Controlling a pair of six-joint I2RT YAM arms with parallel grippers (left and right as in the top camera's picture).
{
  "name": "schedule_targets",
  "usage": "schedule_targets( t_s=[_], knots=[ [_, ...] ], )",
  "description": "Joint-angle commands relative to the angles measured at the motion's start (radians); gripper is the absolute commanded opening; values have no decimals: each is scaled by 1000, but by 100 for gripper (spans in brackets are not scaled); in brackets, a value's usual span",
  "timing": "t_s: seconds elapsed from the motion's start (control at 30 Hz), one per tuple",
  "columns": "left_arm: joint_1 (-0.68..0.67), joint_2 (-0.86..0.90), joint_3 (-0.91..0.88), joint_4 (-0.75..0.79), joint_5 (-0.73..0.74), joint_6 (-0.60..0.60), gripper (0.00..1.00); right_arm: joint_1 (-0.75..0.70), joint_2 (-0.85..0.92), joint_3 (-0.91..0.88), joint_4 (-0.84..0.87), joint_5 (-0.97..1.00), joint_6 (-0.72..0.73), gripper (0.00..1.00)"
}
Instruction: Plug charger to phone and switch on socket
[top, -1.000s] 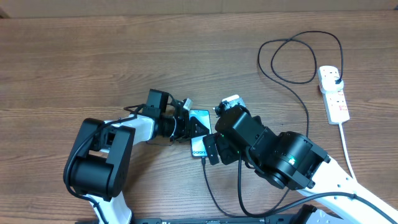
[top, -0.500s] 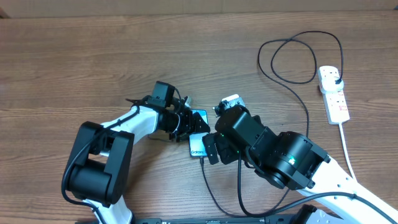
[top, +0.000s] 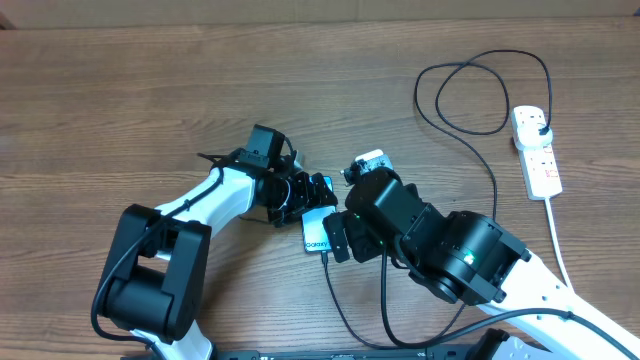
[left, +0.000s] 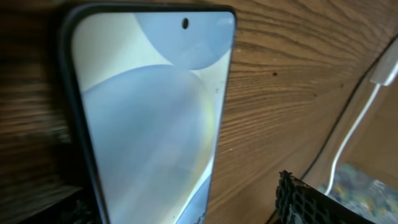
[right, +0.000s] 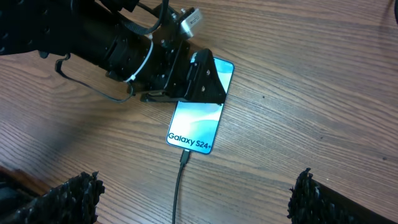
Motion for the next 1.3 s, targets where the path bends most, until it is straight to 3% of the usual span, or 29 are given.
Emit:
schedule_targets(
  t_s=[0.0, 0.4, 0.77, 0.83, 0.9, 0.97, 1.0, 1.03, 1.07, 1.2, 1.27],
  knots=[
    [3, 110, -81, -29, -373, 29, 86, -2, 21, 26, 14, -1, 7, 100],
    [-1, 110, -81, 70, -377, 107, 87, -2, 98, 26, 74, -181, 7, 100],
    [-1, 110, -81, 63, -378, 223, 86, -2, 104, 26, 196, -321, 7, 100],
    [2, 109, -80, 63, -384, 223, 89, -2, 104, 26, 211, -348, 7, 100],
    [12, 105, -76, 51, -385, 222, 100, -2, 104, 26, 215, -359, 7, 100],
    [27, 93, -59, 13, -385, 222, 100, -2, 104, 26, 215, -357, 6, 100],
    [35, 85, -47, -12, -385, 222, 100, -2, 104, 26, 216, -357, 6, 95],
    [42, 73, -34, -38, -385, 222, 100, -2, 104, 26, 219, -353, 7, 84],
    [49, 57, -18, -68, -385, 222, 100, -2, 104, 26, 221, -343, 7, 67],
    [63, -64, 27, -155, -395, 223, 100, -2, 111, 26, 221, -262, 7, 19],
    [63, -130, 29, -165, -399, 222, 100, -2, 117, 26, 218, -251, 8, 6]
  ],
)
